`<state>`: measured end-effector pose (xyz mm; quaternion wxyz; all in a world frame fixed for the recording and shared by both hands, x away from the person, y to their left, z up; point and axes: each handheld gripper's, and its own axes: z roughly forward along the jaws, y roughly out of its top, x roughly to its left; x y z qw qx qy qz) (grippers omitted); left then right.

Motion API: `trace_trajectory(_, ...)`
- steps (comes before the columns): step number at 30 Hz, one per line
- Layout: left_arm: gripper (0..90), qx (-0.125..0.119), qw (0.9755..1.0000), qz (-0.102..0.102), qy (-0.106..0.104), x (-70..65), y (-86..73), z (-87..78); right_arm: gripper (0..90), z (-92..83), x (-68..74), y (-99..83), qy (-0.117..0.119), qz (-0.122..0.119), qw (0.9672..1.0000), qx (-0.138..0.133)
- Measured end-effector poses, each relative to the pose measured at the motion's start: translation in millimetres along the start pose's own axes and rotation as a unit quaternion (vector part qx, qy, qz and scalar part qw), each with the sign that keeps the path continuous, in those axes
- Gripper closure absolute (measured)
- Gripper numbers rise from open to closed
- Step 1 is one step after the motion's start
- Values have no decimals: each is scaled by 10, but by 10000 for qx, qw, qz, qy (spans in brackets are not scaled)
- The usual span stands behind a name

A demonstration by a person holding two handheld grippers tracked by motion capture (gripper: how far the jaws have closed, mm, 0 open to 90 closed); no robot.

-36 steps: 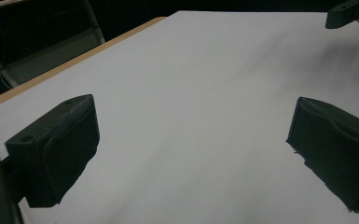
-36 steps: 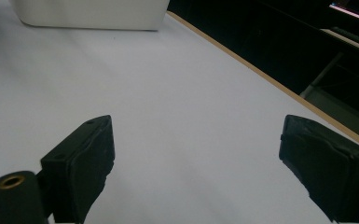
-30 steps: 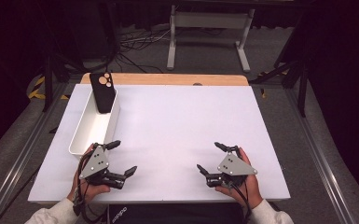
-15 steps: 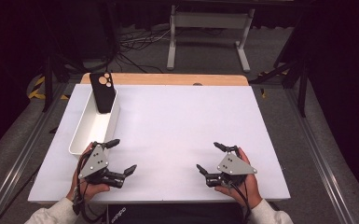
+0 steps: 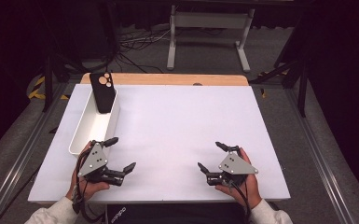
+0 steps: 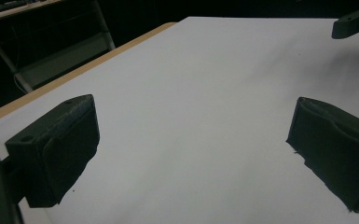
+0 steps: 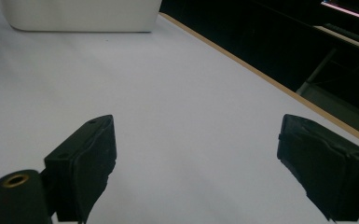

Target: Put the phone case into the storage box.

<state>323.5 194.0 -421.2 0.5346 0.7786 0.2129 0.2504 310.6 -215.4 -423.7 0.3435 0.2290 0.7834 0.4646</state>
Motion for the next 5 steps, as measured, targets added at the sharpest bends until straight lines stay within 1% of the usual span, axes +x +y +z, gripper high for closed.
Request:
trace_trajectory(2, 27, 10, 10000, -5, 21, 1, -2, -1, 125, 0, -2, 2, -13, 14, 10000, -17)
trace_trajectory(3, 27, 22, 10000, -43, -11, -5, -3, 4, 126, 4, -3, 2, -2, 23, 10000, -9)
trace_trajectory(4, 27, 36, 10000, -28, 6, -6, 2, 4, 125, 9, -4, 1, 19, 50, 10000, 7)
trace_trajectory(5, 27, 2, 10000, -39, 20, -8, 2, 9, 126, 17, -5, -1, 39, 69, 10000, 17)
